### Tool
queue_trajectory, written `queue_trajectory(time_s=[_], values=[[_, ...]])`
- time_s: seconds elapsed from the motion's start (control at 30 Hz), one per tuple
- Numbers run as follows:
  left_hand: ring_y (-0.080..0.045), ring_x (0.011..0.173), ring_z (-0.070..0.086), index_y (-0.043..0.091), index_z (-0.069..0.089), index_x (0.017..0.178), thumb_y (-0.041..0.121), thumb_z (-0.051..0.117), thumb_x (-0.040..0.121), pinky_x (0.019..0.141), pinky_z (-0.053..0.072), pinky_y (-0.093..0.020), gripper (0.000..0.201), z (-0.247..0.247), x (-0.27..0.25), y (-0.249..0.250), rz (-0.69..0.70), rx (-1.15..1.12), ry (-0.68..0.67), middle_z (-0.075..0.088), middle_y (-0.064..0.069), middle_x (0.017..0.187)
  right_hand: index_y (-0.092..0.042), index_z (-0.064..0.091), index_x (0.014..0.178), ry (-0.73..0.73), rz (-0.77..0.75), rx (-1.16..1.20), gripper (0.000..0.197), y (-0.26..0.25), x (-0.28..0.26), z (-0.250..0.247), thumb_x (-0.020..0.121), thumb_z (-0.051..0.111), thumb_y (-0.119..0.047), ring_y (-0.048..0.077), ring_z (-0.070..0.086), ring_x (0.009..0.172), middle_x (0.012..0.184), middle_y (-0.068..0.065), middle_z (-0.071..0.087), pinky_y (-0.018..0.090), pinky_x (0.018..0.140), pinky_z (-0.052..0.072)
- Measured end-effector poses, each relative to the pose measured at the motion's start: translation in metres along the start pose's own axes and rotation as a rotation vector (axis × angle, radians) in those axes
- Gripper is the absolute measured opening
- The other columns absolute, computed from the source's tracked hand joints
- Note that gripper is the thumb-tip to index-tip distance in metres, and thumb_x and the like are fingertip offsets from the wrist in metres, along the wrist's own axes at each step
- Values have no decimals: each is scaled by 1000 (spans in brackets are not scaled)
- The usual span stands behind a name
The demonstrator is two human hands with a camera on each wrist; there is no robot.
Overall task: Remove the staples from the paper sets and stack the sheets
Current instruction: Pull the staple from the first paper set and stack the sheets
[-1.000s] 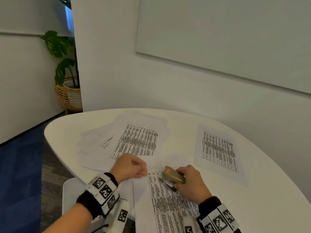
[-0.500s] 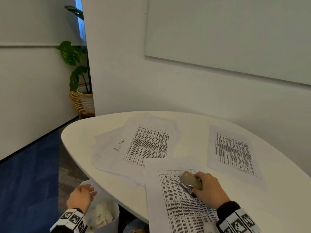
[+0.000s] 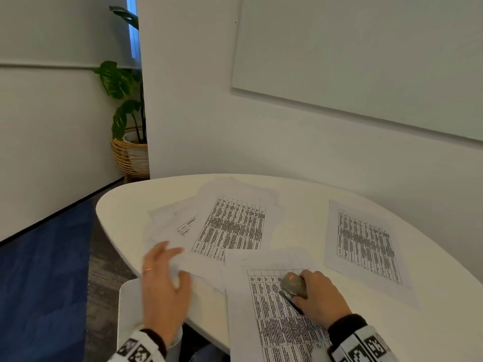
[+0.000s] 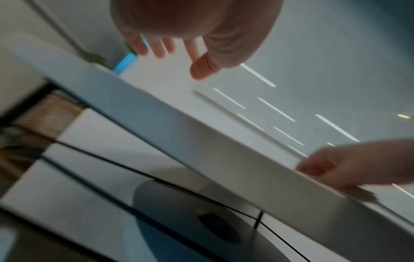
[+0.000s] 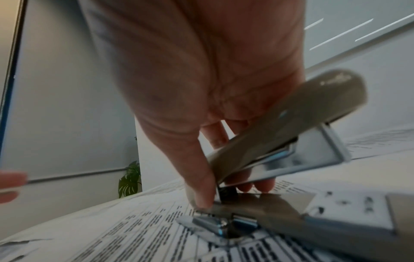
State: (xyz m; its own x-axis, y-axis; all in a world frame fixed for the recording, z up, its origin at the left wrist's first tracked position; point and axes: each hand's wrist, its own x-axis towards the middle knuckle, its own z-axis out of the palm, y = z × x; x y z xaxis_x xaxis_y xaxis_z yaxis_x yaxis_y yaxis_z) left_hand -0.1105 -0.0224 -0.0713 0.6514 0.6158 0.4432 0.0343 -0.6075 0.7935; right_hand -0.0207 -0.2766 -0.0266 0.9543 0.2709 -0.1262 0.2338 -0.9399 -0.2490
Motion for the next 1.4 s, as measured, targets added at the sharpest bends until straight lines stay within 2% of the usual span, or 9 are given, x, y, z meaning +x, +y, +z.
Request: queue_trajectory(time_s=[0.1,0.23,0.3,0.37,0.47,0.53,0.73,0.93,1.4], values=[[-9,120,44,30,60,109,15,55,85,104,37,-35,29,18,-15,20,319,125,-385,42,10,137,-18,53,112,-11,-9,6,27,-3,3,-1,88,60,-27,16,54,99,111,0,55,24,84,45],[-17,145,20,32,43,140,55,17,93,119,-2,-40,59,33,-26,26,457,508,-831,22,10,154,-19,54,109,-31,-25,19,26,-5,3,-1,86,62,-26,15,56,95,109,0,57,25,82,47],[-18,130,47,27,59,128,61,15,94,110,15,-50,65,33,-33,28,453,657,-1022,51,8,139,-18,54,110,-23,-32,25,25,-7,2,0,87,60,-26,15,56,94,108,0,55,25,81,47],[-17,129,49,25,58,130,67,12,91,105,17,-51,74,28,-37,35,458,711,-1087,51,9,139,-17,53,112,-13,-42,32,26,-9,2,-1,88,59,-26,16,55,94,109,2,54,24,79,46],[-15,147,-3,25,10,152,74,-5,74,114,-15,-52,94,24,-47,44,536,660,-1143,-3,11,158,-15,51,112,-3,-54,27,26,-14,2,-5,90,57,-29,18,54,91,105,3,53,25,74,41],[-17,146,-12,26,-1,152,75,1,73,112,-18,-42,94,21,-54,53,564,619,-1190,-13,10,158,-16,50,112,-16,-64,22,28,-17,2,-7,90,57,-31,19,53,89,104,3,53,26,73,41],[-12,136,29,28,35,145,44,44,94,112,28,-33,54,19,-43,55,461,361,-1081,26,12,153,-19,51,116,-107,-66,-44,31,-11,-8,-6,88,61,-29,17,53,96,110,2,56,28,83,45],[-15,145,13,21,19,151,50,40,94,118,13,-37,67,28,-24,55,462,608,-1094,11,4,160,-18,51,114,-133,-25,-23,29,-1,-12,-12,89,60,-31,16,55,94,109,1,57,29,84,47],[-18,135,25,12,30,147,57,57,84,107,36,-37,82,30,-34,73,414,552,-1105,26,1,152,-15,44,117,-97,-85,-129,29,-36,11,5,93,52,-28,24,56,94,109,9,55,30,74,44]])
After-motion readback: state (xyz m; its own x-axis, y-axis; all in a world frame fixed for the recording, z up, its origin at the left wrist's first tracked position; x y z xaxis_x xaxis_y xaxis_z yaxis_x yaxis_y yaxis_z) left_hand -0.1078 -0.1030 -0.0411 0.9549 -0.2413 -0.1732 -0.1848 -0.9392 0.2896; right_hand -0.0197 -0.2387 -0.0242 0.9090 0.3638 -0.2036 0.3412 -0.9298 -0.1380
